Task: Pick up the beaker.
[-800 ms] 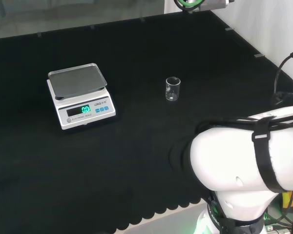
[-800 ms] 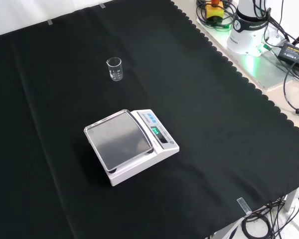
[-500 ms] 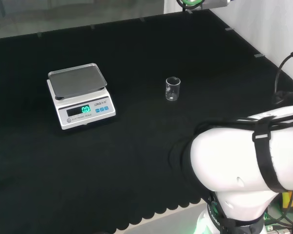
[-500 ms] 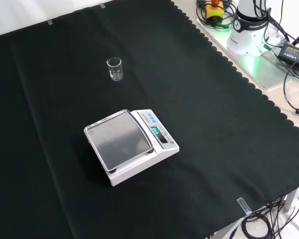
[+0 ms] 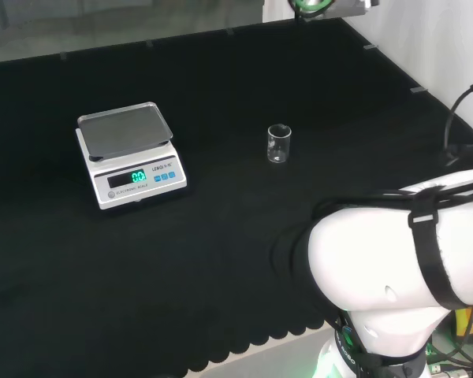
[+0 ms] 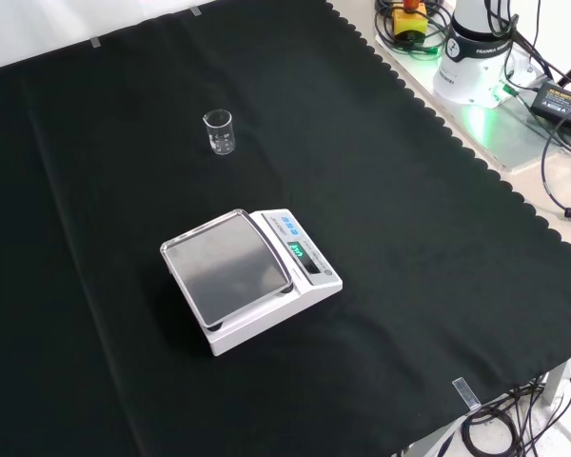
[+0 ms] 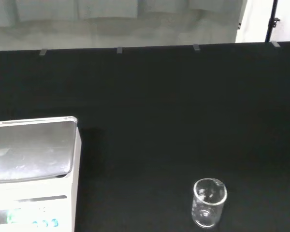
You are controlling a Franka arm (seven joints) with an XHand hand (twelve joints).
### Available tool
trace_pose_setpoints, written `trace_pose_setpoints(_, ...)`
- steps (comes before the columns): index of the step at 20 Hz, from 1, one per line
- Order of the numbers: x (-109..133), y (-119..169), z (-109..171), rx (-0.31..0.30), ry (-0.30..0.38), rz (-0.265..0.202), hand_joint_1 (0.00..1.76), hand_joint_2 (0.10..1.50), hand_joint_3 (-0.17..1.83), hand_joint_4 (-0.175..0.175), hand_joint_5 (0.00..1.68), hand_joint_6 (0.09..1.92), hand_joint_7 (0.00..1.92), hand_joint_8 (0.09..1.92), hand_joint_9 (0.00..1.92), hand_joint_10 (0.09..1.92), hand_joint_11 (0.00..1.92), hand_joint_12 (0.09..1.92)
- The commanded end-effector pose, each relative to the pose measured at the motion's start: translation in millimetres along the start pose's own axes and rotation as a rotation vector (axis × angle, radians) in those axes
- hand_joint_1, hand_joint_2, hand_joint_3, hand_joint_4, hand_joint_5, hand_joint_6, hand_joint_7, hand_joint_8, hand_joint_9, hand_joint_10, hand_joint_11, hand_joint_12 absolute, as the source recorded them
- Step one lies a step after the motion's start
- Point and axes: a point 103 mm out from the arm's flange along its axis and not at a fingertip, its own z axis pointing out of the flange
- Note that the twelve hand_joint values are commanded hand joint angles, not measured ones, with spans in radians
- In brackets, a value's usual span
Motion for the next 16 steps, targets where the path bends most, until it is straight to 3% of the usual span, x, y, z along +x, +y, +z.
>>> trace_pose_setpoints(1,48,29,48,0.027,0.036,-0.079,0.26,0.97,-0.02,-0.003,0.01,0.09,0.0,0.26,0.0,0.16,0.0,1.31)
trace_pose_setpoints(9,12,66,75,0.083,0.1,-0.078,0.28,0.96,-0.02,-0.011,0.03,0.09,0.0,0.3,0.0,0.21,0.0,1.33)
trace_pose_setpoints(16,2,91,101,0.117,0.117,-0.043,0.3,0.96,-0.02,-0.016,0.04,0.09,0.0,0.33,0.0,0.26,0.0,1.34)
